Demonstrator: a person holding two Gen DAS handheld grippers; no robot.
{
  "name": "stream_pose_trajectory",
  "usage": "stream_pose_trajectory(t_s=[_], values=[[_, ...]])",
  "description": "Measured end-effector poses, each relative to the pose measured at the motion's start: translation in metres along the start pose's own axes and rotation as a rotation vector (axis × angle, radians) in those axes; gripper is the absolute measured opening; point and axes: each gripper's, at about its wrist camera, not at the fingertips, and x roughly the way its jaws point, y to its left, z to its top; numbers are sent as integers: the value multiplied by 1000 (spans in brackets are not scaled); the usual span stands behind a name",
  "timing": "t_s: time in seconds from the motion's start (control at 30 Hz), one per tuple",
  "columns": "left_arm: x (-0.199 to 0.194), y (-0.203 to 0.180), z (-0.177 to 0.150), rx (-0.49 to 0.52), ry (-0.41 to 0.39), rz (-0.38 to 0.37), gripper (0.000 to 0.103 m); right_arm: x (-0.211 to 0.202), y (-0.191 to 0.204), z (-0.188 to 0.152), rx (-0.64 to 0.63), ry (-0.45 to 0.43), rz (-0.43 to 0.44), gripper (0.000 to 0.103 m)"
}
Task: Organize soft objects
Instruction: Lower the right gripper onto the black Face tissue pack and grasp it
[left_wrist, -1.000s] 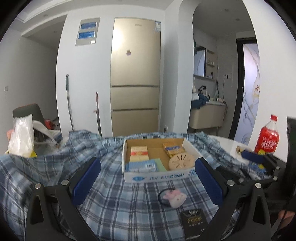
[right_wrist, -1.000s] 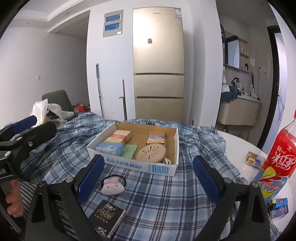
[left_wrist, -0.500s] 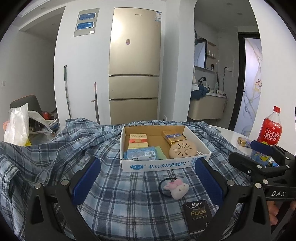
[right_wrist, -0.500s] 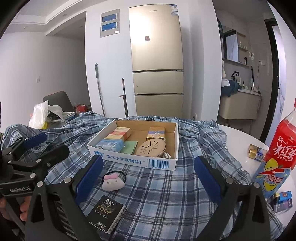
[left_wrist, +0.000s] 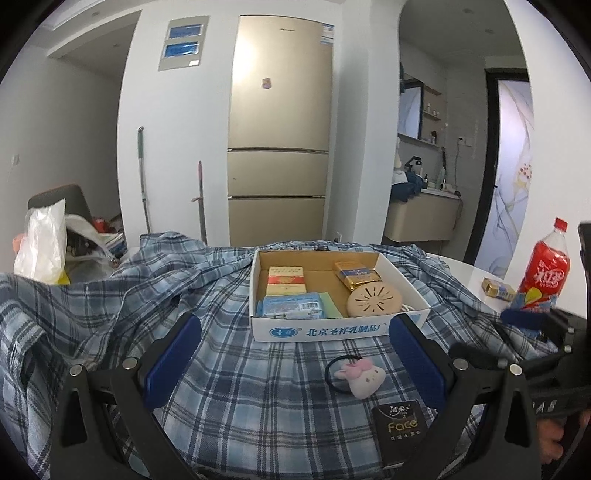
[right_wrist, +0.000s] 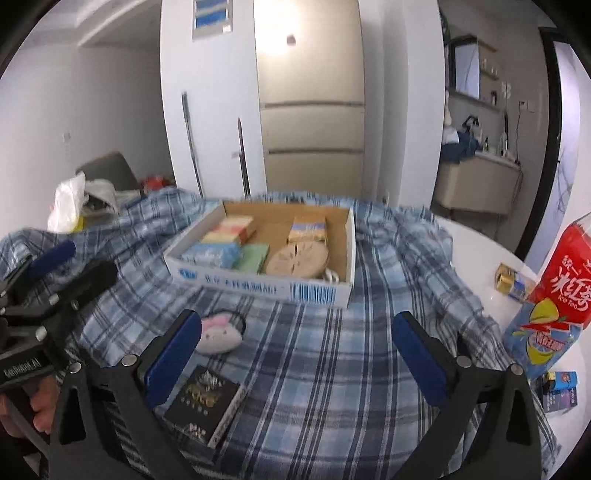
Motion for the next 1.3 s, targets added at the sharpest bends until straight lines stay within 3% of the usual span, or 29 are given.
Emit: stream_pose_trajectory(t_s=[0.2, 0.3, 0.43, 0.77, 1.1, 1.3], values=[[-1, 3, 1, -2, 5, 29, 103, 19, 20, -8, -19, 186, 42, 102], [-2, 5, 2, -10, -1, 30, 103, 34, 28, -16, 6, 306, 95, 89], [-3, 6, 3, -15, -6, 27, 103, 50, 37, -25, 76, 402, 159, 85], [-6, 4, 2, -8, -10, 26, 103, 54, 61, -33, -22, 420, 93, 85], [-5, 7, 3, -18, -8, 30, 103, 52, 26, -35, 15, 432, 36, 85], [-5, 7, 3, -18, -7, 30, 103, 48, 10, -30, 58, 429, 62, 76]])
